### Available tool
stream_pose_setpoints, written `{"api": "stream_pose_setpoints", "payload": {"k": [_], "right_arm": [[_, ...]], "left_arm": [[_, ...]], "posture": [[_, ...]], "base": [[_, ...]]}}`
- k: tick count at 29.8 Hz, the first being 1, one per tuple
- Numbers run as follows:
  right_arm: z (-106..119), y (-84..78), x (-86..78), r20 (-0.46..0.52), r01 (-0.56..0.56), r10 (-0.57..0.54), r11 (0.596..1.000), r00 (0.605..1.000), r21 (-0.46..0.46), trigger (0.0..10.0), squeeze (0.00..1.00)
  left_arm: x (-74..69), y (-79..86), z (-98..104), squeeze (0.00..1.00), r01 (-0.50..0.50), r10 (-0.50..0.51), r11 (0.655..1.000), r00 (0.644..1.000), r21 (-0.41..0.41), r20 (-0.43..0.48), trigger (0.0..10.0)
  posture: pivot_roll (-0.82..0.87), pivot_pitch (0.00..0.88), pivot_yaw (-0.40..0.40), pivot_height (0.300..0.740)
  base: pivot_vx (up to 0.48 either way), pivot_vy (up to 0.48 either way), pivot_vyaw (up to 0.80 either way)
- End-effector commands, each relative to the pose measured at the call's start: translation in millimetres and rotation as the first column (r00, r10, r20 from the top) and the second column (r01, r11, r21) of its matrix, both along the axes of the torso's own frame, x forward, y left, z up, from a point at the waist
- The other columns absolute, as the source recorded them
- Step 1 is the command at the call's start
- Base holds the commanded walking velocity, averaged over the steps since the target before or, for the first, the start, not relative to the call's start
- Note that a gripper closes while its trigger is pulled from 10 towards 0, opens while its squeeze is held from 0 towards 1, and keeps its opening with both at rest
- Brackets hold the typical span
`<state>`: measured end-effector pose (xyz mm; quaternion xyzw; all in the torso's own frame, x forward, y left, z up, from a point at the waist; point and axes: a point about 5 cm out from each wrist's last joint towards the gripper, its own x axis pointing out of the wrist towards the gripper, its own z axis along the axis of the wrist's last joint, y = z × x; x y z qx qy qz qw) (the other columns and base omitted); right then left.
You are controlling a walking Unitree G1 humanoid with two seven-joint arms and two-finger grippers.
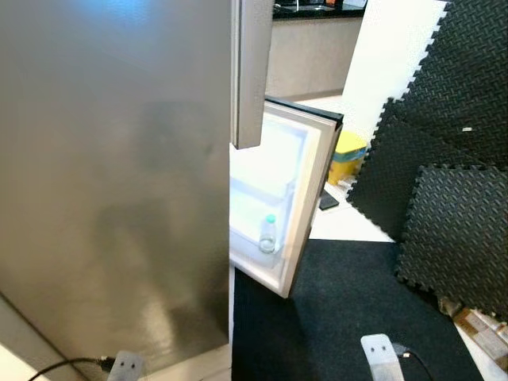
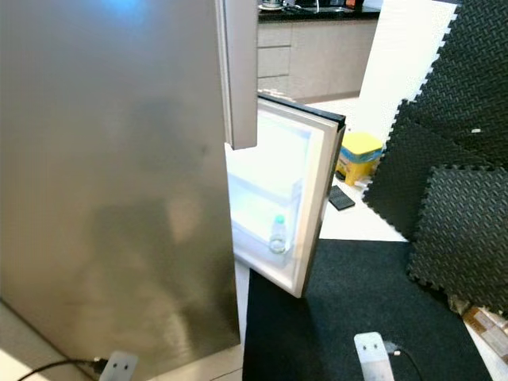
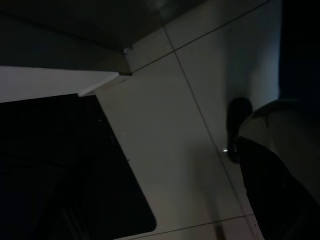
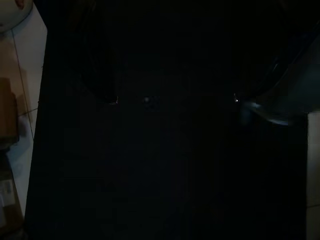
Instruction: Restocking fridge
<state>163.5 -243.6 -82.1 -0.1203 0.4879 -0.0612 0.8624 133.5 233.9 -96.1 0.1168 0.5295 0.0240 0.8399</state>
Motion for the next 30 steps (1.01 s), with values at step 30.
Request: {"api": "stream_pose_setpoints", "payload": {"k": [30], "right_arm": [[-0.7,-2.6,-3.3,-0.015,-0.006,0.006,1.0,1.0,-0.004,10.0,0.0]], "left_arm": [[-1.9,-3.2,-1.6,0.0,0.001,-0.002,1.0,1.0,-0.009,-0.012,10.0]], "posture": [[0.08,0.0,0.008,0.74]], "base": [[0.0,-0.424,0.0]]}}
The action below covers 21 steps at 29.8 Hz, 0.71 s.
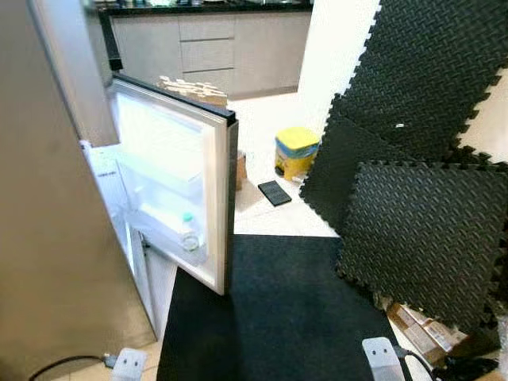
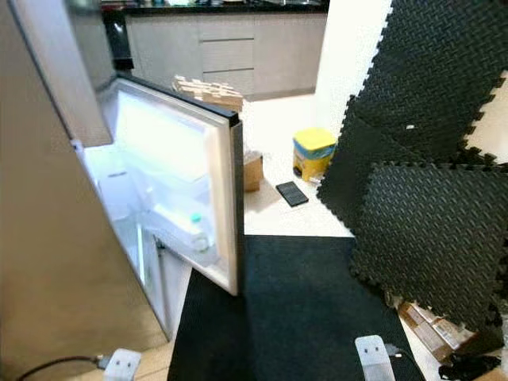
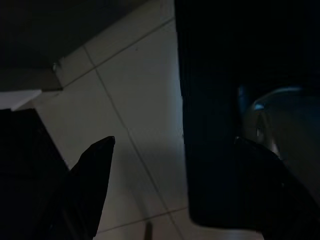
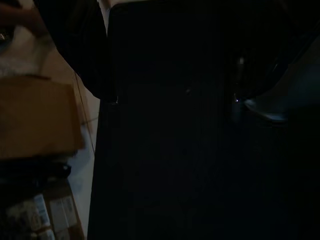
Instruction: Restocking fridge
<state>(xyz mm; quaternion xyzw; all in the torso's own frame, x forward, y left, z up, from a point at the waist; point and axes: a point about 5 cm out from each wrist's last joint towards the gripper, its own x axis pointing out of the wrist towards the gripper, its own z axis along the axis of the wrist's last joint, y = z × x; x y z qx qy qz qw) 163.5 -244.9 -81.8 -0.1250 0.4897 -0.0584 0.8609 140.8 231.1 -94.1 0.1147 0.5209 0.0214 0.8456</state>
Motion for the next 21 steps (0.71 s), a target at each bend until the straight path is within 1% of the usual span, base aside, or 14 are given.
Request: {"api": "stream_pose_setpoints", "payload": {"k": [1,19,21], "right_arm": [[-1.0,-1.3,-3.3,-0.009,0.003,-0.003,1.0,1.0,0.001,10.0,0.0],[-3.0,1.3,-6.3,-0.022,-0.011,0.011,1.0,1.0,0.012,10.0,0.0],[-3.6,2.5,-7.1,-0.023,-0.015,0.015,1.0,1.0,0.024,10.0,0.0]], "left_arm": [[-9.3,-0.4,-3.5,0.0,-0.003,0.003,1.0,0.999,-0.001,-0.033,10.0],[-8.9,-0.6,-3.4,0.0,0.0,0.0,1.0,0.999,-0.001,-0.032,10.0],[-8.2,-0.5,-3.2,0.0,0.0,0.0,1.0,1.0,-0.001,-0.03,10.0]], "posture": [[0.08,0.0,0.008,0.74],[0.08,0.0,0.009,0.74],[0.08,0.0,0.008,0.74]], "base": [[0.0,-0.428,0.0],[0.0,-0.425,0.0],[0.0,-0.405,0.0]]}}
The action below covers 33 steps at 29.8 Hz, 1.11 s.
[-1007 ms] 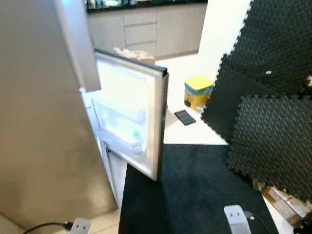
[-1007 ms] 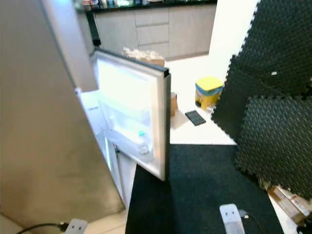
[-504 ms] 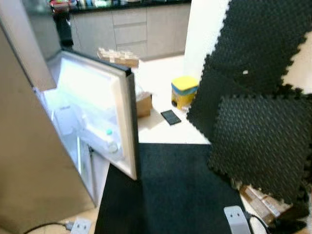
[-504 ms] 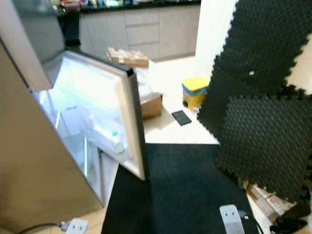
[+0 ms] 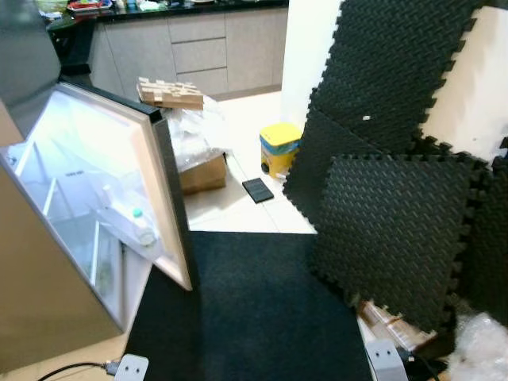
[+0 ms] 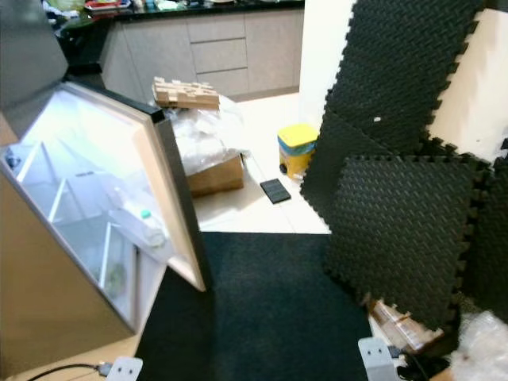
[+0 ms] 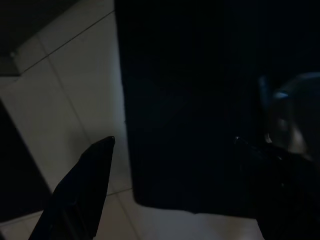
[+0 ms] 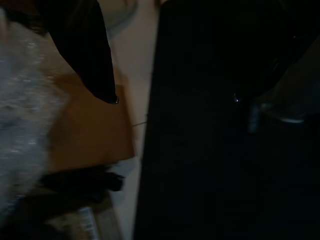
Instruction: Restocking fridge
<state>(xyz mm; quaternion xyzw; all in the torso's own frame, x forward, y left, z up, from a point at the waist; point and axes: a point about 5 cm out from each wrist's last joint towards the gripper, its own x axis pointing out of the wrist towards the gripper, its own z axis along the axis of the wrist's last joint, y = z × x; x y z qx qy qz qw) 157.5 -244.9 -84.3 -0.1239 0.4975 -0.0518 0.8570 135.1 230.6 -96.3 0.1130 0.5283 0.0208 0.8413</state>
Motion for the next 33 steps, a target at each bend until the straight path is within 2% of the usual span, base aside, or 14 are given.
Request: {"api": "stream_pose_setpoints", "payload": {"k": [1,9,33], "right_arm": [[-1,2.5,-1.1,-0.005,-0.007,0.007,1.0,1.0,0.016,10.0,0.0],[-3,6.7,-3.8,-0.018,-0.017,0.018,0.999,1.0,0.046,10.0,0.0],[-7,12.9,-8.6,-0.033,-0.03,0.033,0.996,0.999,0.084,10.0,0.0]], "left_arm": [[-2.5,0.0,-1,0.0,0.003,-0.003,1.0,1.0,0.001,-0.013,10.0],[-1.3,1.4,0,0.0,-0.01,0.01,1.0,1.0,0.004,-0.007,10.0],[-3.8,1.6,-1,0.0,-0.014,0.014,1.0,1.0,0.002,-0.011,10.0]], "posture": [[0.08,0.0,0.008,0.74],[0.08,0.0,0.012,0.74],[0.09,0.0,0.011,0.74]], "base": [[0.0,-0.39,0.0],[0.0,0.0,0.06],[0.0,0.0,0.8]]}}
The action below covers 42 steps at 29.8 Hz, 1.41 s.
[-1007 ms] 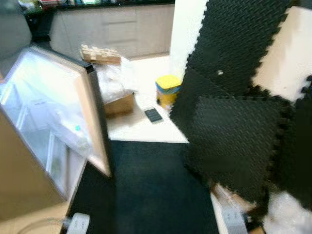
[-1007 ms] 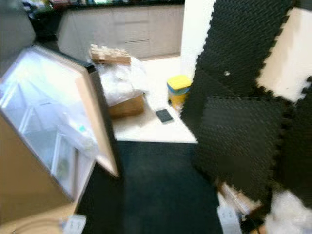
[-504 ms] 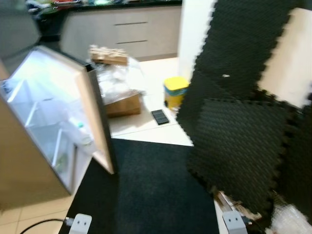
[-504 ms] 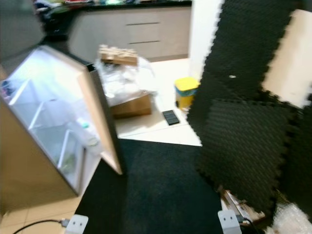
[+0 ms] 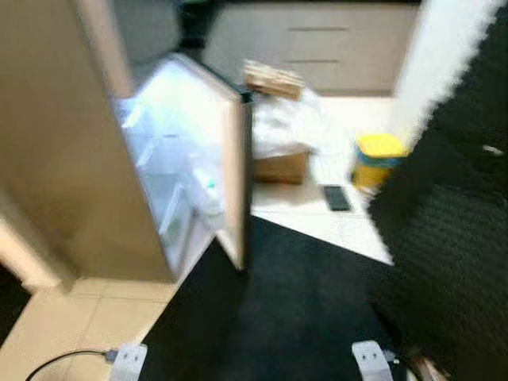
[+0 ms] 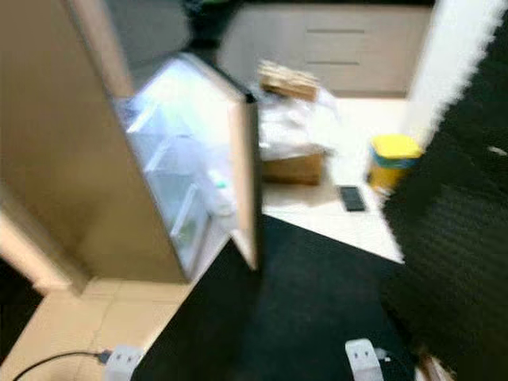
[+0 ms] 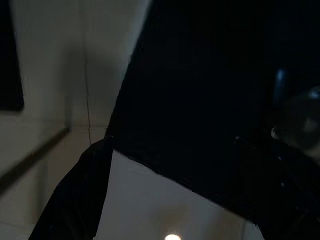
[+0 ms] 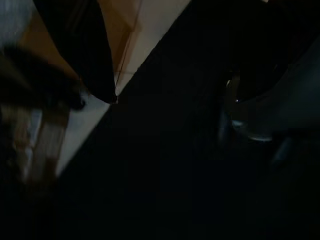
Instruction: Restocking fridge
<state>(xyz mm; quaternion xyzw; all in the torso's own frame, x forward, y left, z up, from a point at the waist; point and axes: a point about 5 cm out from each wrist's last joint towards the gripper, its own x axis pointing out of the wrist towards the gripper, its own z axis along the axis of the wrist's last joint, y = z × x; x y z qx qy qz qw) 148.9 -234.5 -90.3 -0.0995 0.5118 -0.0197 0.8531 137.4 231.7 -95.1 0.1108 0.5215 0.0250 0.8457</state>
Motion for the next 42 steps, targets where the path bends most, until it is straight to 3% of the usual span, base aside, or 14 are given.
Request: {"api": "stream_pose_setpoints", "payload": {"k": [1,42], "right_arm": [[-0.6,2.5,-0.2,-0.001,-0.005,0.005,1.0,1.0,0.011,10.0,0.0],[-3.0,5.2,-5.1,-0.021,-0.028,0.029,0.999,0.999,0.029,10.0,0.0]], "left_arm": [[-6.2,0.5,-2.3,0.0,-0.006,0.006,1.0,1.0,0.002,-0.029,10.0],[-8.4,-4.4,-4.2,0.0,0.012,-0.013,0.999,0.999,-0.035,-0.047,10.0]], "posture": [[0.09,0.0,0.01,0.74],[0.09,0.0,0.007,0.74]], "base": [[0.0,0.0,0.8],[0.0,0.0,0.8]]}}
